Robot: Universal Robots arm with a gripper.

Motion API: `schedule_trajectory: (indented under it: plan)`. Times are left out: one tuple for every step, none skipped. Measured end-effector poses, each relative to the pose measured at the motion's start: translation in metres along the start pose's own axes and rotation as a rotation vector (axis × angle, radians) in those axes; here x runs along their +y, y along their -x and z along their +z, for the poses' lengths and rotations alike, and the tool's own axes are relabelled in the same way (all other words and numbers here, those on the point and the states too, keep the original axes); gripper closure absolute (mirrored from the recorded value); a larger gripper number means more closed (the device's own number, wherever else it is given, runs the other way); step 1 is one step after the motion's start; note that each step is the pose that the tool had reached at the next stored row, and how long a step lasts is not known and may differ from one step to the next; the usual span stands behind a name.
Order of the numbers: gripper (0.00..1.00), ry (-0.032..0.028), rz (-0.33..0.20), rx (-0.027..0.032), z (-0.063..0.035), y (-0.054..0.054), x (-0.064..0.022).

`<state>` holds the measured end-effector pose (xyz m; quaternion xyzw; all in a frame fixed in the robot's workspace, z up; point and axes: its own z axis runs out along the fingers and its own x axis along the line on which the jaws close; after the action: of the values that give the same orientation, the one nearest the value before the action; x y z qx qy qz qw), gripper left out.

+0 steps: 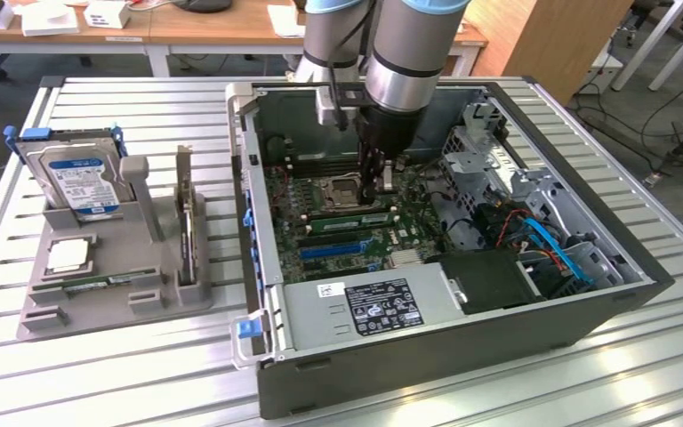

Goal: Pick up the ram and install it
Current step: 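Press down the ram until it locks into place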

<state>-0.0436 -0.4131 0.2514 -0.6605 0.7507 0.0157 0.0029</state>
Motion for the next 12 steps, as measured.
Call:
schedule_trajectory:
  plan:
    - [0.91,-0.0004,0.015,-0.0003,0.0,0.0,0.0]
    - [0.91,-0.0008,0.03,-0.0007,0.0001,0.0,0.0]
    - [0.91,-0.0012,0.046,-0.001,0.0001,0.0,0.0]
    - [0.91,-0.0015,0.061,-0.0012,0.0001,0.0,0.0]
    - [0.91,-0.0019,0.076,-0.0015,0.0001,0.0,0.0]
    - [0.91,-0.0023,0.091,-0.0018,0.0001,0.0,0.0]
    - [0.91,-0.0027,0.107,-0.0022,0.0002,0.0,0.0]
    - [0.91,-0.0031,0.123,-0.0025,0.0002,0.0,0.0]
    - [0.91,-0.0035,0.139,-0.0028,0.0002,0.0,0.0]
    - [0.91,-0.0039,0.153,-0.0031,0.0003,0.0,0.0]
    - [0.91,-0.0043,0.17,-0.0034,0.0003,0.0,0.0]
    - [0.91,-0.0046,0.185,-0.0036,0.0003,0.0,0.0]
